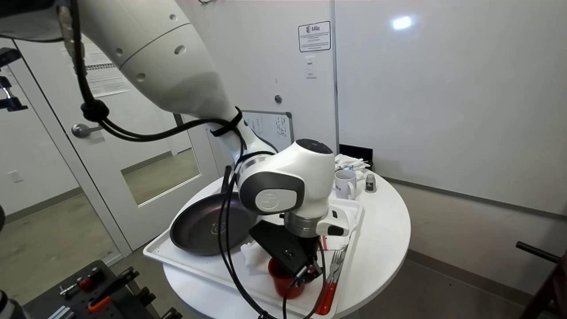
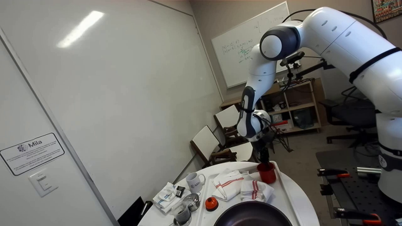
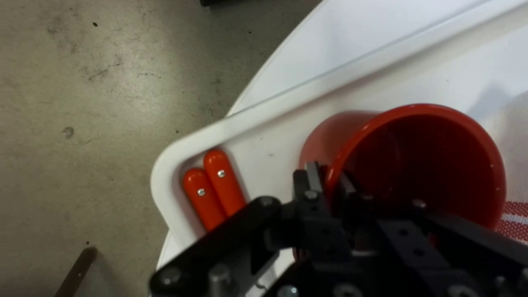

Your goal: Move the red mug backwards

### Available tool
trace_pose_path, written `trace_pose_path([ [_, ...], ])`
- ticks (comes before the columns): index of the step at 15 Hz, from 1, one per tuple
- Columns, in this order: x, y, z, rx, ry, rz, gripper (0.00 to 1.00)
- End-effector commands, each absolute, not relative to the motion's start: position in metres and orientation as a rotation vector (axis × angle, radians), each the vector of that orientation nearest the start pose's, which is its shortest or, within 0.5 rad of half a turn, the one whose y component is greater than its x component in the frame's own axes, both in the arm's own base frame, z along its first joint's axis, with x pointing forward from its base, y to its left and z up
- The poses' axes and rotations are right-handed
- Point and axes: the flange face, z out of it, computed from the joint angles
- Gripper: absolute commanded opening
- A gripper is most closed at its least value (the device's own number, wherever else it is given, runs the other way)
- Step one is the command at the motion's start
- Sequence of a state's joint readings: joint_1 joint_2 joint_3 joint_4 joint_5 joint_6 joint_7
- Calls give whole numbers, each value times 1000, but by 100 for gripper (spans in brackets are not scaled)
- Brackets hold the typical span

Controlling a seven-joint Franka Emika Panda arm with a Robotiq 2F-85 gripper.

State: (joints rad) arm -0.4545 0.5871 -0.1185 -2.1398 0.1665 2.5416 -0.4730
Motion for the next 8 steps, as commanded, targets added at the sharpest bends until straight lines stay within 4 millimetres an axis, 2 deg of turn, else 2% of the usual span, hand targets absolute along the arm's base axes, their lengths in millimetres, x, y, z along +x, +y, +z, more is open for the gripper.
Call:
trace_pose_path([
  [1,441,-289,145,-3072,294,164,2],
  [5,427,-283,184,-3133,219,132,2],
  [8,425,-278,213,-3182,163,112,2],
])
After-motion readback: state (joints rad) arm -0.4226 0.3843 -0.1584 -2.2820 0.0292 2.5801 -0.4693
